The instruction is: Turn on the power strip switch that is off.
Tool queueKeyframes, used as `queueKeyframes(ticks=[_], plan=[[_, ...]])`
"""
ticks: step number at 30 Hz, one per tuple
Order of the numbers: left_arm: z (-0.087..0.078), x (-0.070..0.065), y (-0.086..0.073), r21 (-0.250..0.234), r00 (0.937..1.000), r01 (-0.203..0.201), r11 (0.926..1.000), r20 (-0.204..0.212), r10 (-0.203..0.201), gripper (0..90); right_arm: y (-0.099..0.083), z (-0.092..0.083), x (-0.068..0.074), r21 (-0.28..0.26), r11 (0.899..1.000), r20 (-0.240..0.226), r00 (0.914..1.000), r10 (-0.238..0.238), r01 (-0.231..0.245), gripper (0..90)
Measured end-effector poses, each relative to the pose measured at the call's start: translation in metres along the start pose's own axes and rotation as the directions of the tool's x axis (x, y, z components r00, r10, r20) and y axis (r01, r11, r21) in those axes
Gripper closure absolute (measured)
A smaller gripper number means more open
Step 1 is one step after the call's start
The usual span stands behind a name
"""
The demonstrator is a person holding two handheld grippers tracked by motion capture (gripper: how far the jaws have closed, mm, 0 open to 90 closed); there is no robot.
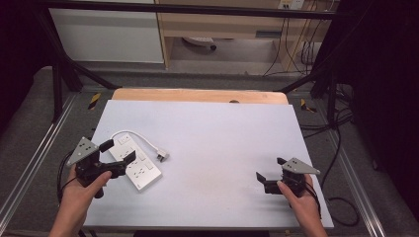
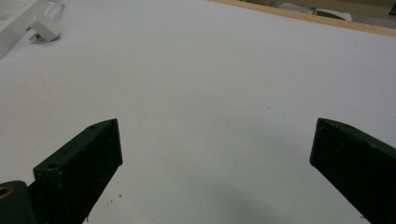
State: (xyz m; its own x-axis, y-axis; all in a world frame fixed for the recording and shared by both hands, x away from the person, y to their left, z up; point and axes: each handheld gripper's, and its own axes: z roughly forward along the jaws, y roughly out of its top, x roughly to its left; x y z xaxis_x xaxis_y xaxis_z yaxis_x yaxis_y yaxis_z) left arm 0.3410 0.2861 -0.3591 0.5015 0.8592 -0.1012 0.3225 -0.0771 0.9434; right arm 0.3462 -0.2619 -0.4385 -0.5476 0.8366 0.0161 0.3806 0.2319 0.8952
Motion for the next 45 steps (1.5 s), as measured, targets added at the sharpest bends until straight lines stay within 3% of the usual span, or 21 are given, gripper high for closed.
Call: queueKeyframes(ticks=[14, 35, 45], plan=[[0.012, 0.007, 0.008, 0.0, 0.9997, -0.006, 1.0, -0.022, 0.006, 9.5, 0.0, 0.0, 0.001, 0.001, 1.0, -0.001, 1.0, -0.002, 0.002, 2.8], [0.026, 0.002, 0.024, 0.007, 0.9987, -0.044, 0.999, -0.026, 0.044, 10.2, 0.0, 0.0, 0.0, 0.0, 1.0, -0.001, 1.0, 0.003, -0.003, 2.8], [0.034, 0.004, 0.029, 0.003, 0.9988, -0.041, 0.9991, -0.026, 0.042, 13.2, 0.0, 0.0, 0.0, 0.004, 1.0, 0.0, 1.0, 0.005, -0.005, 2.7]])
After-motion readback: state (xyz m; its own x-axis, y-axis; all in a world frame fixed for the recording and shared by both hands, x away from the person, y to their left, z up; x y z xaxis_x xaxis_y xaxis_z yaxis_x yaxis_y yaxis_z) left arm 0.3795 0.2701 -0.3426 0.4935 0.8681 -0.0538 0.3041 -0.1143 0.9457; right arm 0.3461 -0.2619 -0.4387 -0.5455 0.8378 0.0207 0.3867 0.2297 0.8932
